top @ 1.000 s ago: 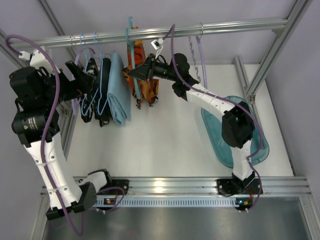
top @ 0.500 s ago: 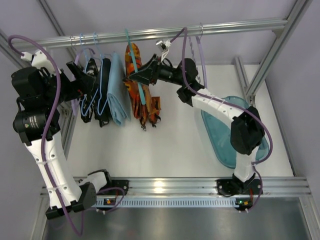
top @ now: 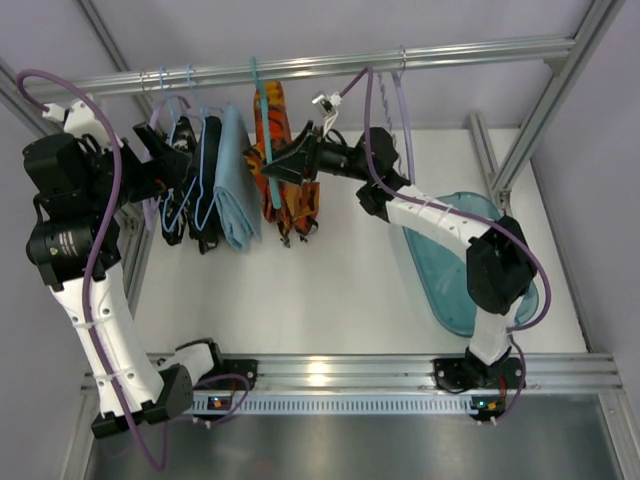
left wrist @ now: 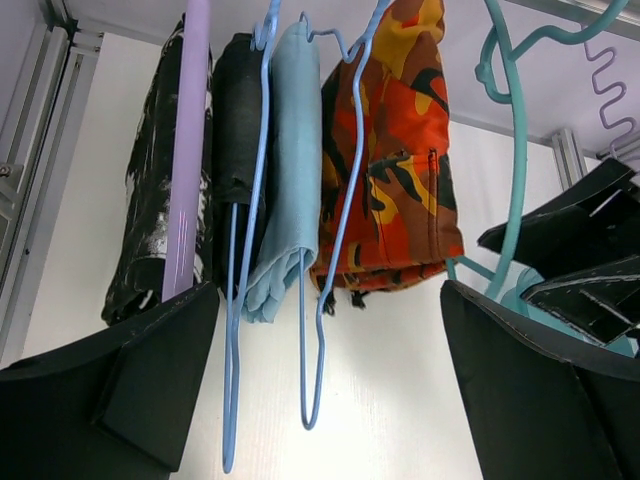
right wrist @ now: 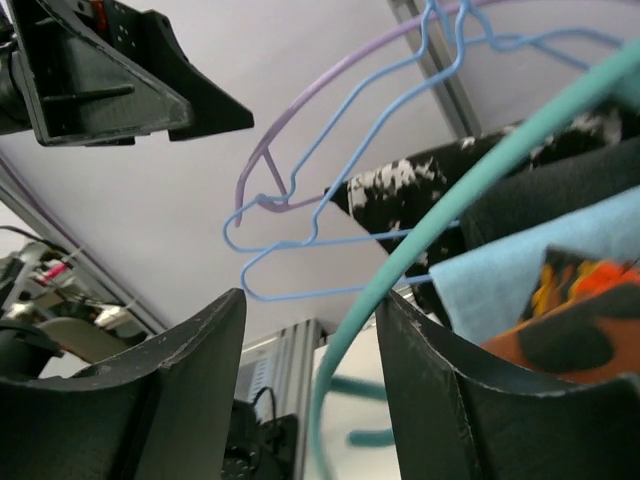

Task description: Remove the trousers from the hanger

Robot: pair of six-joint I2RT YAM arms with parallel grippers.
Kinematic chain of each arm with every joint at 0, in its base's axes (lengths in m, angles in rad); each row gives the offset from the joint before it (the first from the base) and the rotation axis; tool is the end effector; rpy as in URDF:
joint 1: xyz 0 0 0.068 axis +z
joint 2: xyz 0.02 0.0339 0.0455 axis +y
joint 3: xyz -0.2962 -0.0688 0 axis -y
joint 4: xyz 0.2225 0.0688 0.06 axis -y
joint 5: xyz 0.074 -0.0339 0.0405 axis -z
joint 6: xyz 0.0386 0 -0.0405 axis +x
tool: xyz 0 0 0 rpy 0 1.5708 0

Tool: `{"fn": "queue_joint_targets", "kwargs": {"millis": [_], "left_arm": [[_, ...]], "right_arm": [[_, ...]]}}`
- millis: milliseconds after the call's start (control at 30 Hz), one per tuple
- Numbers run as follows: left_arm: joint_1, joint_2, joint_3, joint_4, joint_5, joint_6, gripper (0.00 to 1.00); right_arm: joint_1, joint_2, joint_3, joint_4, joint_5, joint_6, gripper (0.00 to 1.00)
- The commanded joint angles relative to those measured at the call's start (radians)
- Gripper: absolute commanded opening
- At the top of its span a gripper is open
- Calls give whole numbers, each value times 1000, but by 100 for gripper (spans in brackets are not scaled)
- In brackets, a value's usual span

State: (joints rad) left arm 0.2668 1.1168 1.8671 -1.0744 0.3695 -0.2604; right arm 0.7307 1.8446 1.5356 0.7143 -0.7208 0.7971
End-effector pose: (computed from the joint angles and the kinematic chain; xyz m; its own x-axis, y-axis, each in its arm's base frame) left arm 0.1158 0.0172 0.5403 -0.3186 -0.3360 -0.8864 0.0024 0.9348 -0.3552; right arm 0.2995 0.3026 0.4288 -0.4766 0.2945 -0.8283 -0.8760 -0.0801 0.4755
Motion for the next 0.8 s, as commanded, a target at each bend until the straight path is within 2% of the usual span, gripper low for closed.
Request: {"fn": "queue_joint_targets", "kwargs": {"millis": [0, 133, 267, 400, 467, 633, 767], "left_arm": [[6, -11, -8, 54, 9, -2, 99], [6, -11, -11, 54, 12, -2, 99], [6, -14, -9, 56, 14, -5, 99], [6, -15, -13, 53, 14, -7, 99], [6, -15, -14, 54, 13, -5, 99], [6, -17, -17, 56, 16, -8, 99], [6, -20, -23, 54, 13, -5, 99]], "right_arm": [[12, -76, -41, 65, -34, 45, 56], [12, -82, -69, 53, -28, 57, 56], [13, -76, -62, 68, -12, 68, 51], [13, -61, -40, 56, 24, 79, 66], [15, -58, -32, 51, 44, 77, 68], [21, -24, 7, 10, 86, 41, 68], [29, 1, 43, 16, 87, 40, 63]]}}
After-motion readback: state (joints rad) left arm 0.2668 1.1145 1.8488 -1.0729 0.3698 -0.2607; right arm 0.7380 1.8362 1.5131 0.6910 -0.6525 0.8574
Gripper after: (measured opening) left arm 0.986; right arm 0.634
